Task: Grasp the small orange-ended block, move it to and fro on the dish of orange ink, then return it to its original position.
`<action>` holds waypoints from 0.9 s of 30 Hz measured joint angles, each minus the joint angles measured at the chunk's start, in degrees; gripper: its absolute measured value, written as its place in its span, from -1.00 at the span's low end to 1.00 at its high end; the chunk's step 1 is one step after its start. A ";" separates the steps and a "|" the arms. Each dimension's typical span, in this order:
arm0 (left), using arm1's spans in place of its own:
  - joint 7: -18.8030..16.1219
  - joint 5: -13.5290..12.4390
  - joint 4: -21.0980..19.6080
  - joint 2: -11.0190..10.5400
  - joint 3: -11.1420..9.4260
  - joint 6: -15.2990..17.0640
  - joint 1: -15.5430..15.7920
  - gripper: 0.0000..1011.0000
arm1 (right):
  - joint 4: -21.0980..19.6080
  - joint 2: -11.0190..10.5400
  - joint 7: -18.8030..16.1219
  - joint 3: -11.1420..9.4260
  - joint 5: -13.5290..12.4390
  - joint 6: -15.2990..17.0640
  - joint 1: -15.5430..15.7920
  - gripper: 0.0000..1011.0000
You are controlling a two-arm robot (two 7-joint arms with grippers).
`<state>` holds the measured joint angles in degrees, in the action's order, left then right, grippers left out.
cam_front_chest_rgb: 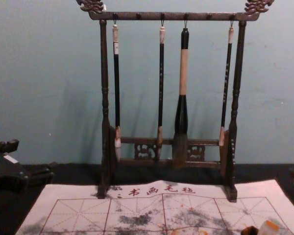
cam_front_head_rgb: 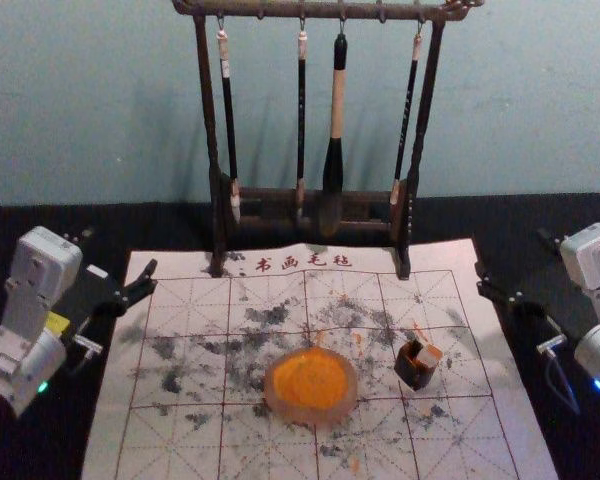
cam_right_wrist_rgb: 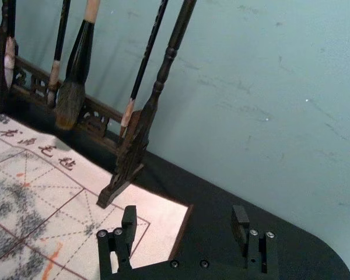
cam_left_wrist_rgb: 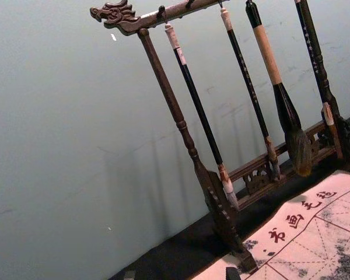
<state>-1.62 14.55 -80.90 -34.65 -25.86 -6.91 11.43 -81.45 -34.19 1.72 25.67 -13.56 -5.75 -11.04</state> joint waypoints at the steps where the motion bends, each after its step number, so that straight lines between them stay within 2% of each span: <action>1: 0.00 0.00 0.00 0.00 0.00 0.00 0.00 0.98 | 0.27 -0.22 -0.06 0.10 -0.46 -0.56 -0.19 0.98; 27: 0.00 0.00 0.00 0.00 0.00 0.00 0.00 0.98 | 0.56 -0.45 -0.11 0.19 -0.98 -1.15 -0.39 0.98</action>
<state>-1.62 14.55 -80.90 -34.64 -25.86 -6.91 11.43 -80.90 -34.65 1.62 25.86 -14.54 -6.90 -11.43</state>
